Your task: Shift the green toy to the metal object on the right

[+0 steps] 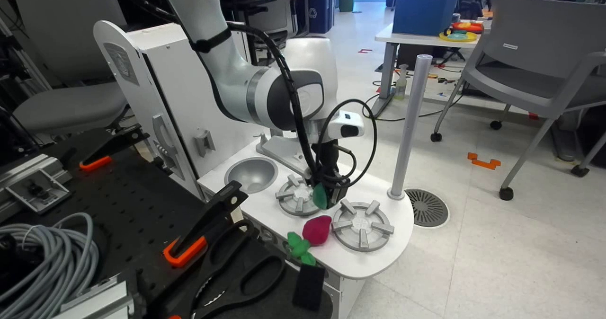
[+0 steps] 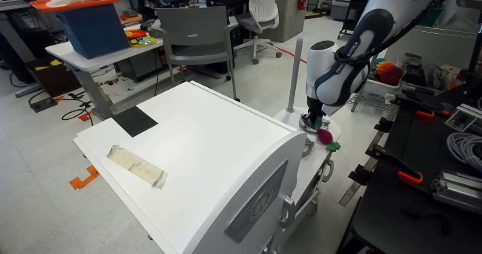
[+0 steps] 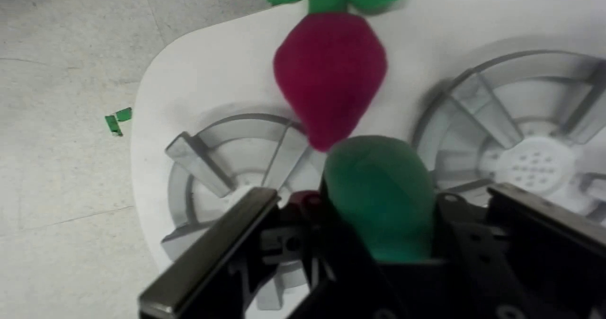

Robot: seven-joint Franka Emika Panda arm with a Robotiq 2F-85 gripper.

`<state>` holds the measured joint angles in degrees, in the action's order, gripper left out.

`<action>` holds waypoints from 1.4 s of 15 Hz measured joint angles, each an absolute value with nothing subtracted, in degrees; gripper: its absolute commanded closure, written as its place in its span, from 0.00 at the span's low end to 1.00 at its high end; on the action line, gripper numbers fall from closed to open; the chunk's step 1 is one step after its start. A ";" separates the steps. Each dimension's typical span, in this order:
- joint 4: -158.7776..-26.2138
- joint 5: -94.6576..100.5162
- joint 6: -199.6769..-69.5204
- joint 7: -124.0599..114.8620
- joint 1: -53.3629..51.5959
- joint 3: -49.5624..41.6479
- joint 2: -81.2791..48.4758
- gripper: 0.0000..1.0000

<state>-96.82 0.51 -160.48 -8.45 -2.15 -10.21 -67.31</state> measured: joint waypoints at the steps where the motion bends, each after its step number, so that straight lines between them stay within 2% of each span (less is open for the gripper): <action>1: -96.53 0.48 -160.78 -9.01 -1.63 -10.85 -67.31 0.93; 8: -90.18 -0.22 -158.83 -13.70 1.38 -13.55 -68.97 0.93; 16: -79.27 -0.26 -151.52 -16.38 2.35 -13.28 -77.06 0.93; 17: -78.09 -0.26 -151.10 -16.44 2.35 -13.10 -78.12 0.81; 18: -76.93 -0.26 -150.53 -16.46 2.34 -12.99 -79.14 0.47; 20: -74.98 -0.26 -149.14 -16.49 2.35 -13.02 -80.39 0.46; 21: -74.25 -0.26 -148.01 -16.58 2.38 -13.03 -80.57 0.38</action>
